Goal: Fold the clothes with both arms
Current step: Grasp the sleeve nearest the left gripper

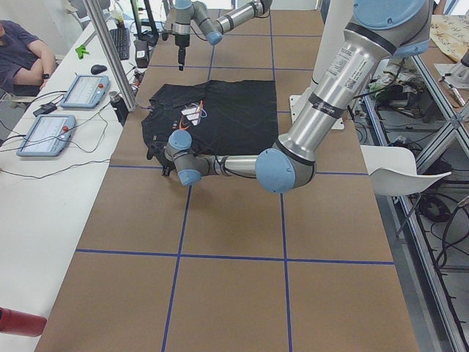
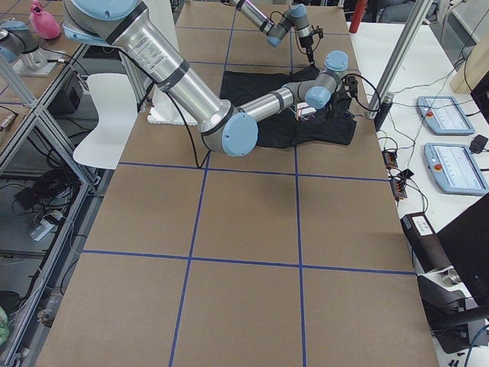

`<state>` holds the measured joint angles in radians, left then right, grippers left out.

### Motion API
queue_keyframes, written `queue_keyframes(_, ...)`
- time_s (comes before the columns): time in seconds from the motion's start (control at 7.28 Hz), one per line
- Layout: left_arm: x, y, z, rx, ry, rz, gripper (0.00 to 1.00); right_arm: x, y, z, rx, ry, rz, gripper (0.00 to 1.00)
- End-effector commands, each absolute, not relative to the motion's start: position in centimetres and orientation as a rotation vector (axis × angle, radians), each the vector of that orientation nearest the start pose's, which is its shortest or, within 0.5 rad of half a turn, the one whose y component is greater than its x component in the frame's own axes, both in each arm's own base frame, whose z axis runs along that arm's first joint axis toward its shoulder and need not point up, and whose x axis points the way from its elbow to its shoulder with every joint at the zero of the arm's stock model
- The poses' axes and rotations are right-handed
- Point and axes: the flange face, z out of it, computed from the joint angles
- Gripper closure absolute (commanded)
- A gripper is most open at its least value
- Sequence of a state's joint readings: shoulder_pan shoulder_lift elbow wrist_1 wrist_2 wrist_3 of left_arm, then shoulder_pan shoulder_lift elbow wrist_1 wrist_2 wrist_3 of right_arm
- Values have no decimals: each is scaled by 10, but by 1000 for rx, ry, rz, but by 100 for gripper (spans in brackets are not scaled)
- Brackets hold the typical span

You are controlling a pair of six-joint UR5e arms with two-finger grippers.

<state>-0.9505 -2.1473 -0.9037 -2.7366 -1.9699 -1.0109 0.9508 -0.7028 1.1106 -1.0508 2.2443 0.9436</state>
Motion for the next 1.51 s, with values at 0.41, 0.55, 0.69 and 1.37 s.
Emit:
queue_keyframes(0.41,363,-665,509,466,1018,-127,42,-411,-697,251,188,-1065,-18,0)
queue_keyframes(0.55,364,-664,509,465,1019,-123,42,-412,-697,252,187,-1064,-18,0)
queue_keyframes(0.69,364,-664,509,465,1019,-123,42,-411,-697,251,187,-1065,-17,0)
queue_keyframes(1.37,365,-662,511,462,1017,-120,55,-412,-696,251,185,-1064,-18,0)
